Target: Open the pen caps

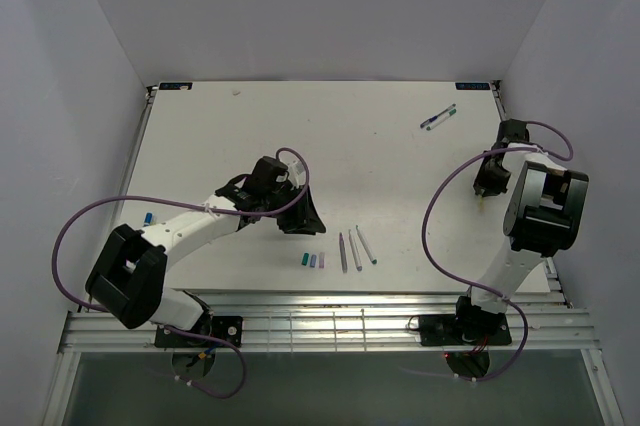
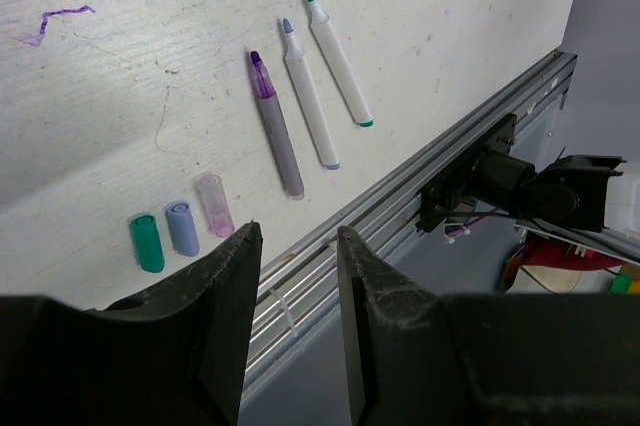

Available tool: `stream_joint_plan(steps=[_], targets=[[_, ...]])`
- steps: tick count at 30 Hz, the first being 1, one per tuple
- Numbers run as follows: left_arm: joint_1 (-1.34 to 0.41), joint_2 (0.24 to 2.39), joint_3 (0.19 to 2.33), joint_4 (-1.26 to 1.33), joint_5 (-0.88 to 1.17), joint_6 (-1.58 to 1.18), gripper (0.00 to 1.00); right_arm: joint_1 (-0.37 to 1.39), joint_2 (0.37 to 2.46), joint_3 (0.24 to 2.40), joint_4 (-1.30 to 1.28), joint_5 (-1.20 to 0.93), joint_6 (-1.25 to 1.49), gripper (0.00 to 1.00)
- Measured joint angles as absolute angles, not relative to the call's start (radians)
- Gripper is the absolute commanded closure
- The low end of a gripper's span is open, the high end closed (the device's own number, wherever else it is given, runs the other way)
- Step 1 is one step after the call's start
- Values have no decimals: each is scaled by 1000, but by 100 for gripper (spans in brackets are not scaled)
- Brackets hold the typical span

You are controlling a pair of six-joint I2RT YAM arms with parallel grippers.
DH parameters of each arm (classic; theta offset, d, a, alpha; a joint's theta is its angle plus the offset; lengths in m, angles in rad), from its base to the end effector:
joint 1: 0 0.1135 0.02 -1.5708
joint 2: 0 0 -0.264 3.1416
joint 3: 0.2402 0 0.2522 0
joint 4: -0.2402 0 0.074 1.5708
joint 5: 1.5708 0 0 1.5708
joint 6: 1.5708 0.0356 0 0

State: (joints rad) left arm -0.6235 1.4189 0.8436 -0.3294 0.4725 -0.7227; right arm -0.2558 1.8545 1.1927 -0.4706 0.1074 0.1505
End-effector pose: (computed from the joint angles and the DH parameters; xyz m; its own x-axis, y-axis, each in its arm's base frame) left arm 0.2207 -0.1787 0.2084 -0.9736 -0.0252 -0.2268 0.1390 0.7227 -0.6771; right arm 0.3574 -0.0974 0.1647 -0.8217 0.3690 -0.4342 0.4236 0.9053 -0.0323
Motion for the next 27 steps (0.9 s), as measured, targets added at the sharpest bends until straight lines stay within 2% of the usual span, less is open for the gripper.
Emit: stream_joint_plan(steps=[2,5,11,17,22,27], targets=[[-624,1417,842,-329,472,-723,53,-256,1850,1185,-463,118,151,84],[-623,1412,841,-332,472,-723,54,-256,1845,1180,-458,125,154,92],[-616,1406,862,-384,471,-723,53,-225,1839,1187,-486,133,169,92],[-599,1406,971,-450,469,-729,53,-123,1774,1238,-542,52,216,92],[-567,1405,1026,-476,473,-778,53,39,1659,1250,-545,-112,262,92],[-549,1398,1041,-477,476,-850,53,281,1550,1209,-536,-318,281,92]])
